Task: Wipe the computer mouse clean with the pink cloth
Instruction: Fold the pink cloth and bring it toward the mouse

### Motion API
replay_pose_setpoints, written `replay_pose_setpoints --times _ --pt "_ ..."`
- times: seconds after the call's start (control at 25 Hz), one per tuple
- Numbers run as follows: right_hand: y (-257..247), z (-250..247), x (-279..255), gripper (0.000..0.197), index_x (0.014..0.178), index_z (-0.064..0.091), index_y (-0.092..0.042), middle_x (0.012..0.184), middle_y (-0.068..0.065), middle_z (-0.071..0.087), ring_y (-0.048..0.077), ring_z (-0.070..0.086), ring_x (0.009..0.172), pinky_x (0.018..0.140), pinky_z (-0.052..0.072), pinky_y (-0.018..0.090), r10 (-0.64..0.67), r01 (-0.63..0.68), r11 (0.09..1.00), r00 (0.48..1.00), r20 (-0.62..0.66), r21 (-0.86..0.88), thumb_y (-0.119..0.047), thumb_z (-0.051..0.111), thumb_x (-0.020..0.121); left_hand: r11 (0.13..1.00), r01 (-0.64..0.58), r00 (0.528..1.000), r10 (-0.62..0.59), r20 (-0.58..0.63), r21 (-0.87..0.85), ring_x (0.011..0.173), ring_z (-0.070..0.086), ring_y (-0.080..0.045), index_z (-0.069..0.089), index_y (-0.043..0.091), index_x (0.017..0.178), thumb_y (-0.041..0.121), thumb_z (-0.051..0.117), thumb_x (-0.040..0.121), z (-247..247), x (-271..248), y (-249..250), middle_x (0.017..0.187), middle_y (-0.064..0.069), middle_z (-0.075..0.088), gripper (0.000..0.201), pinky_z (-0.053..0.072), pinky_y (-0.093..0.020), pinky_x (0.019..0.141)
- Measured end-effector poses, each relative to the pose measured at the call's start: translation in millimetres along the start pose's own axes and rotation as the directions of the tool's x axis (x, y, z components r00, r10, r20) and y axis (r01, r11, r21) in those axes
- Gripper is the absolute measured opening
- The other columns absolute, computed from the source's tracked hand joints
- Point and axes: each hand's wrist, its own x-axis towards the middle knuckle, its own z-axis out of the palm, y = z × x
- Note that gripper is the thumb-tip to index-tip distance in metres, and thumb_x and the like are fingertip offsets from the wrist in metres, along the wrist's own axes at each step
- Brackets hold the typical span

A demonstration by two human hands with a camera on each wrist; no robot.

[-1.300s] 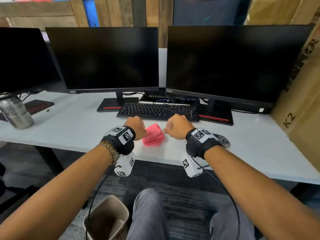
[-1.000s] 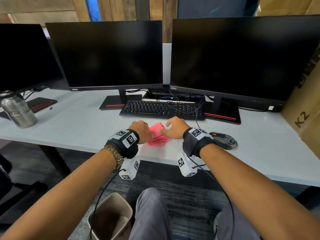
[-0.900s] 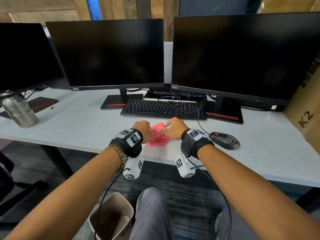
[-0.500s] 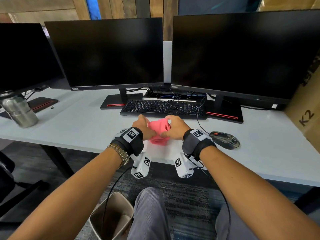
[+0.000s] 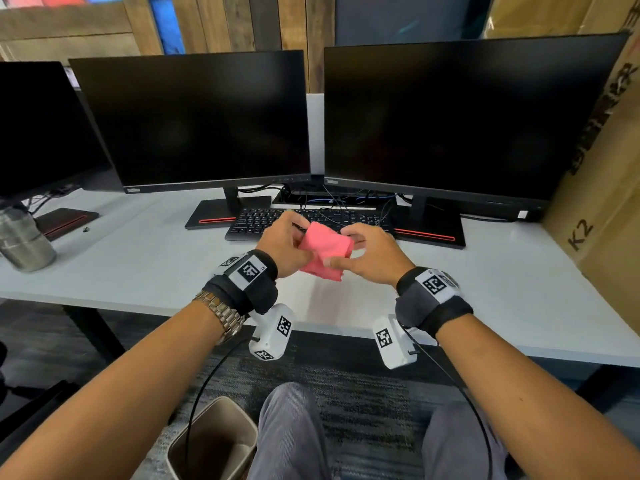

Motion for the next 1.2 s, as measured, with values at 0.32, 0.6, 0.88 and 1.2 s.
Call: replay_pose_setpoints --times 0.32,0.6,0.88,1.2 --pt "12 -35 -36 0.043 0.107 0.070 -0.007 0.098 0.012 0.073 0.030 0.068 0.091 0.080 0.057 0.044 -0.094 0.085 0.967 0.995 0.029 0.240 -0.031 0.087 0.076 0.952 -0.297 0.927 0.305 0.217 -0.068 0.091 0.067 -0.028 0.055 0.007 0.113 -0.012 0.066 0.074 25 -11 34 0.098 -0.012 0.069 0.046 0.056 -0.037 0.081" --pt "45 -55 -41 0.044 0.111 0.067 -0.002 0.104 0.014 0.075 0.031 0.072 0.099 0.086 0.059 0.055 0.013 0.039 0.877 0.994 -0.105 0.480 -0.023 0.085 0.077 0.964 -0.221 0.940 0.251 0.231 -0.147 0.084 0.067 -0.021 0.058 0.007 0.109 0.011 0.076 0.080 56 20 34 0.095 -0.006 0.069 0.034 0.057 -0.038 0.083" --pt "76 -86 -31 0.068 0.125 0.064 -0.025 0.121 -0.006 0.071 0.016 0.066 0.115 0.094 0.058 0.044 -0.076 0.093 0.885 0.996 -0.057 0.457 -0.049 0.086 0.065 0.924 -0.379 0.895 0.378 0.236 -0.045 0.078 0.067 -0.024 0.066 0.014 0.098 0.026 0.078 0.073 80 45 48 0.088 -0.004 0.070 0.030 0.058 -0.038 0.076" --pt "79 -113 -50 0.049 0.111 0.065 -0.013 0.107 0.003 0.066 0.022 0.067 0.100 0.081 0.062 0.045 -0.110 0.126 0.836 0.992 -0.063 0.533 -0.020 0.087 0.067 0.895 -0.381 0.881 0.427 0.204 -0.231 0.075 0.065 -0.014 0.067 0.011 0.097 0.019 0.087 0.067 95 38 79 0.084 0.003 0.069 0.037 0.056 -0.029 0.076"
